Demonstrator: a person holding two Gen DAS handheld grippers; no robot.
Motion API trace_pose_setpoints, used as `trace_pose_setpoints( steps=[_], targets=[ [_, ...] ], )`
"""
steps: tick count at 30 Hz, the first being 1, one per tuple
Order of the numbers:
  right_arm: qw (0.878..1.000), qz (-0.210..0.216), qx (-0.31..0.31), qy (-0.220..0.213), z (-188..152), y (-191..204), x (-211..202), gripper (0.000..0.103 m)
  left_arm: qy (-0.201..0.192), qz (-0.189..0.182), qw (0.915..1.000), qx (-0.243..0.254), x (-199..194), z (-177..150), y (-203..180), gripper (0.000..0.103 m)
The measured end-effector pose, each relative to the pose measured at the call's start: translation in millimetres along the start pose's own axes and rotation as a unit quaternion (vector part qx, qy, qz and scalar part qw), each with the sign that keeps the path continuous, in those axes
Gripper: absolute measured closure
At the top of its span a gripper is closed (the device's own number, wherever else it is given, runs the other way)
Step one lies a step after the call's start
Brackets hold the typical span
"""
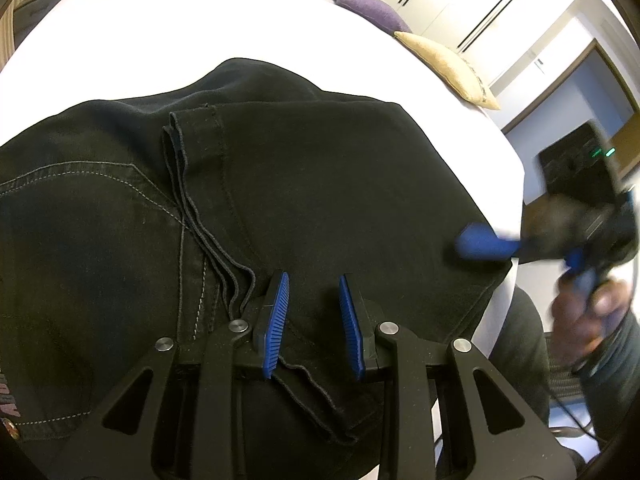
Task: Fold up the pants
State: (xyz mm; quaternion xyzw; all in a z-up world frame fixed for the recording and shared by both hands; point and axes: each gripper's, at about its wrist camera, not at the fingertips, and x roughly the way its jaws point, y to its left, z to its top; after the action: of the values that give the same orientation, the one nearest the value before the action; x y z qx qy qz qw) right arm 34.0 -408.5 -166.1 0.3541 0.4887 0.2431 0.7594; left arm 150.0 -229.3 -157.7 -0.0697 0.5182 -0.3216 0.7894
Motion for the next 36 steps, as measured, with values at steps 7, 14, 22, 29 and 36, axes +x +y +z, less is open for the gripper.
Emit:
trace_pose_setpoints(
  steps=[7, 14, 22, 29, 36],
  targets=[
    [0.998, -0.059, -0.029, -0.023, -40, 24, -17, 0.041, -0.005, -0.004, 1.0000, -0.001, -4, -3, 1, 0.078],
    [0.996, 0.007, -0.025, -0.081, -2, 42, -29, 0.031, -0.015, -0.004, 0.9998, -0.008, -10, -7, 4, 0.078],
    [0.988, -0.143, 0.030, -0.054, 42, 17, -21, 0.039, -0.031, -0.024, 0.9982, -0.045, -33, -16, 16, 0.077],
    [0.999, -0.024, -0.034, 0.028, 102, 60, 67, 0.035, -0.038, -0.035, 0.9975, -0.048, -34, -18, 23, 0.077],
    [0.996, -0.045, -0.025, 0.070, 156, 49, 145, 0.044, -0.045, -0.061, 0.9953, -0.060, -42, -20, 41, 0.077]
  ],
)
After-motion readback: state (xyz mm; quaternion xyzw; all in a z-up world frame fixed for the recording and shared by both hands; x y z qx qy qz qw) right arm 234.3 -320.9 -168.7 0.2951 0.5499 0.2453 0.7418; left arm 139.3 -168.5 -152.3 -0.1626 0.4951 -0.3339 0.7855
